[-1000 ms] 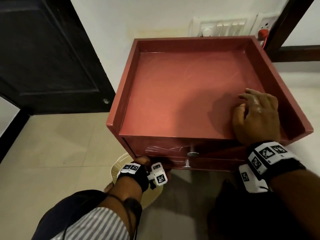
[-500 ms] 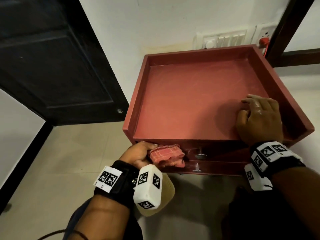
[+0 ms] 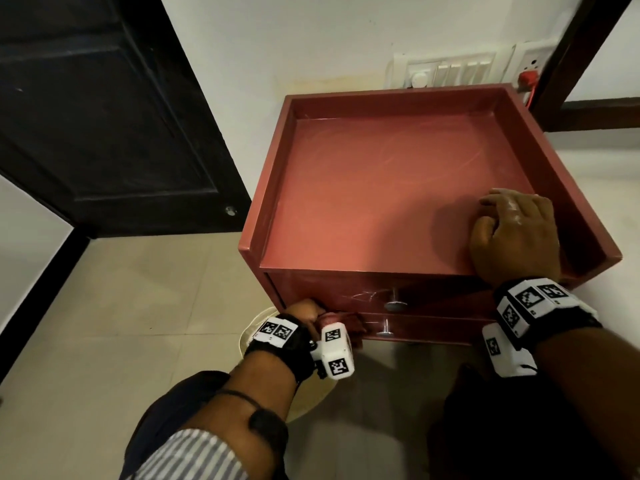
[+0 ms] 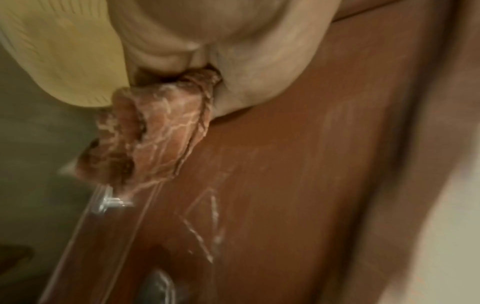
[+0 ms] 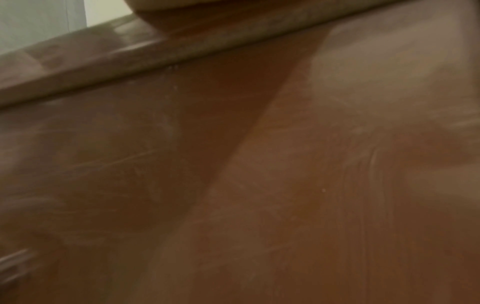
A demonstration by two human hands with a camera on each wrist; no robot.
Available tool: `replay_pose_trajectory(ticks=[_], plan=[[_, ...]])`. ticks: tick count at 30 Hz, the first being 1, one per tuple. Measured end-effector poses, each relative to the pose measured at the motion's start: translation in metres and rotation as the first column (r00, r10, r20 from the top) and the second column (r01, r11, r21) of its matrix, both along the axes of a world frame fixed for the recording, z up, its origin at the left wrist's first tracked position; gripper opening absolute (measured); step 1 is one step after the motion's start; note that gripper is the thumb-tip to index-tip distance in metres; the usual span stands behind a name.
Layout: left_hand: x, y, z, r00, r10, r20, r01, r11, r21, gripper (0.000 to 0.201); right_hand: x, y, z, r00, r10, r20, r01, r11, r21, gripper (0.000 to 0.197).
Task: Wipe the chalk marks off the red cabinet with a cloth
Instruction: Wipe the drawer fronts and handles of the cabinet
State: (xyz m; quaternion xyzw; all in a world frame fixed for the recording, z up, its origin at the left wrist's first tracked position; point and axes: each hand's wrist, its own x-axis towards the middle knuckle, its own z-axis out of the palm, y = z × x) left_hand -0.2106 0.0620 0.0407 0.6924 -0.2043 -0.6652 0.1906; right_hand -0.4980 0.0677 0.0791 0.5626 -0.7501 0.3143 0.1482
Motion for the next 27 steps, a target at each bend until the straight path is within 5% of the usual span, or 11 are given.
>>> replay_pose_trajectory(ticks=[4,7,9,13,15,17,19,22,24,25,27], plan=[[0.025,-0.008,0.042,0.971,-0.082,-0.225,0.079,0.997,-0.023,0.032,-0.003,-0.002,-0.002,1.000,0.009,-0.016,-0.009,1.000,-0.007,0.036],[0.046,-0.008,0.064,0.926,0.085,-0.369,-0.080,0.996,0.027,0.030,-0.004,-0.003,-0.003,1.000,0.010,-0.029,-0.011,1.000,-0.014,0.037],[0.048,-0.006,0.063,0.947,0.026,-0.319,-0.033,0.999,-0.017,0.029,-0.004,-0.002,-0.004,0.999,0.004,-0.037,-0.004,1.000,-0.020,0.037],[0.018,-0.001,0.029,0.964,-0.089,-0.250,0.108,0.992,0.060,0.056,-0.002,-0.003,-0.004,1.000,-0.004,-0.029,0.004,1.000,-0.019,0.036],[0.004,-0.004,-0.011,0.982,-0.087,-0.169,0.092,0.995,0.024,0.041,-0.002,-0.003,-0.004,1.000,-0.007,-0.018,0.006,1.000,-0.021,0.036],[0.003,-0.019,-0.108,0.988,-0.121,-0.096,0.115,0.991,-0.062,0.009,-0.001,-0.002,-0.003,1.000,-0.009,-0.004,0.009,1.000,-0.021,0.036],[-0.004,-0.023,-0.166,0.980,-0.197,-0.005,0.197,0.980,0.017,0.020,0.000,-0.002,-0.002,1.000,-0.016,0.008,0.016,1.000,-0.016,0.035],[-0.019,-0.010,-0.167,0.983,-0.157,-0.090,0.160,0.987,0.023,0.034,0.000,-0.003,-0.002,1.000,-0.011,0.017,0.011,1.000,-0.017,0.034],[-0.020,-0.005,-0.164,0.987,-0.131,-0.094,0.134,0.990,0.031,0.020,0.000,-0.003,-0.002,1.000,-0.001,0.022,0.001,1.000,-0.008,0.035],[-0.017,-0.013,-0.173,0.993,-0.034,-0.110,0.040,0.998,0.044,0.037,0.000,-0.003,-0.002,1.000,0.002,0.020,-0.001,1.000,-0.006,0.035],[-0.026,-0.007,-0.111,0.984,0.007,-0.179,-0.001,0.999,0.034,0.025,0.000,-0.002,-0.002,1.000,-0.001,0.019,0.001,1.000,0.000,0.035]])
